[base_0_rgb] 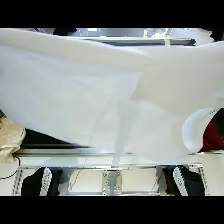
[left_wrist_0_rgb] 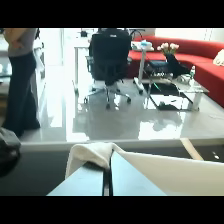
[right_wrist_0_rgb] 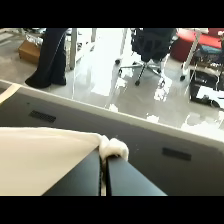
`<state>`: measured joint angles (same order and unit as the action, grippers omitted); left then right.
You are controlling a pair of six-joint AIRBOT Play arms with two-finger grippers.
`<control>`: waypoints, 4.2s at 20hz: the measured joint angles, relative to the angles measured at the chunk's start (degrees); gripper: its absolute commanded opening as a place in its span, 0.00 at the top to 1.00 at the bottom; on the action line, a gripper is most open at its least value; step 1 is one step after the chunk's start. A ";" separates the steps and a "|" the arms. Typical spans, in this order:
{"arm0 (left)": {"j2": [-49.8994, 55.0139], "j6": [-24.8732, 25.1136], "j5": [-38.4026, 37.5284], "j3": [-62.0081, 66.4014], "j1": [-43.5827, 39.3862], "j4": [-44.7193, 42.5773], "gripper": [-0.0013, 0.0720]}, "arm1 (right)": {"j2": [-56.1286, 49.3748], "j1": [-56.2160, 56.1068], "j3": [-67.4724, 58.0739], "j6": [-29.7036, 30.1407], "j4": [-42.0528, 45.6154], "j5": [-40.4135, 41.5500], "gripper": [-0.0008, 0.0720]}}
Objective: Fold the shirts.
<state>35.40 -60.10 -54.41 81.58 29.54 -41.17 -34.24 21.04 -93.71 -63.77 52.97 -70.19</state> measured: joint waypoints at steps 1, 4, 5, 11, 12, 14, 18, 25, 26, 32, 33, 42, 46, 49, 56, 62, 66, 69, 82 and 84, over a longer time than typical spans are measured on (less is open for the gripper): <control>2.25 -1.11 -2.16 0.63 -0.31 -0.28 0.97 | -2.93 0.00 -0.85 -0.35 -0.83 -0.98 0.97; 11.82 -3.02 -8.85 1.51 -4.04 -0.85 0.97 | -13.90 -0.70 -1.03 -0.98 -5.42 -4.22 0.97; 15.43 -3.26 -10.19 1.51 -6.25 -1.27 0.97 | -17.90 -1.55 -0.37 -1.05 -6.40 -5.01 0.97; 42.10 -10.03 -8.63 1.44 -21.33 -17.14 0.97 | -42.69 -11.47 3.50 -0.44 -1.86 -2.05 0.97; 45.77 -12.48 -5.97 1.44 -22.43 -19.61 0.97 | -46.56 -12.83 3.72 -0.46 -0.94 0.39 0.97; 51.89 -17.14 -0.02 1.79 -23.47 -23.08 0.97 | -52.68 -14.49 3.98 -1.57 0.02 6.73 0.97; 57.96 -22.32 7.58 3.30 -23.12 -26.08 0.97 | -60.39 -15.34 3.52 -5.75 1.25 19.63 0.97; 57.24 -20.63 7.43 3.85 -22.73 -27.61 0.97 | -60.92 -16.59 -0.09 -7.85 8.94 16.26 0.97; 56.63 -19.47 6.21 3.82 -22.86 -28.17 0.97 | -59.89 -17.33 0.02 -8.13 11.63 14.67 0.97; 51.30 -16.31 0.26 -3.48 -24.68 -36.83 0.97 | -53.44 -20.68 10.56 -10.23 20.57 9.70 0.97; 50.56 -16.13 -0.02 -5.33 -24.81 -37.79 0.97 | -52.81 -20.90 12.87 -10.58 21.07 9.55 0.97; 48.68 -15.52 -1.20 -15.85 -25.16 -41.20 0.97 | -51.41 -22.56 27.91 -12.00 22.27 11.52 0.97; 48.63 -15.52 -3.10 -18.12 -25.16 -41.48 0.45 | -51.69 -22.71 30.08 -12.22 22.32 12.35 0.87; 48.02 -16.35 -5.57 -18.69 -25.16 -41.38 0.01 | -51.34 -22.67 30.03 -12.41 22.23 9.62 0.55; 31.95 -18.58 -7.04 -21.35 -21.64 -40.72 0.02 | -37.62 -16.65 30.75 -12.48 27.43 -7.17 0.55; 9.94 -28.74 -6.05 -40.65 -8.35 -40.74 0.02 | -18.99 -4.57 53.81 -13.20 19.10 -8.76 0.52; 4.48 -34.99 -5.90 -48.72 -1.38 -39.41 0.02 | -18.27 -1.51 65.07 -11.82 9.86 -10.19 0.40; 3.39 -36.87 -6.25 -50.77 0.94 -37.53 0.02 | -21.00 -0.81 69.33 -10.51 4.94 -9.73 0.37; 2.78 -38.10 -8.31 -52.11 2.27 -33.70 0.02 | -32.44 -1.25 72.11 -8.66 0.48 -4.76 0.38; 2.78 -38.10 -9.27 -52.13 2.27 -33.59 0.02 | -32.72 -3.15 72.17 -8.63 0.20 -3.76 0.62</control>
<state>38.17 -98.19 -63.68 29.45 31.81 -74.76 -66.96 17.89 -21.54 -72.40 53.17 -73.95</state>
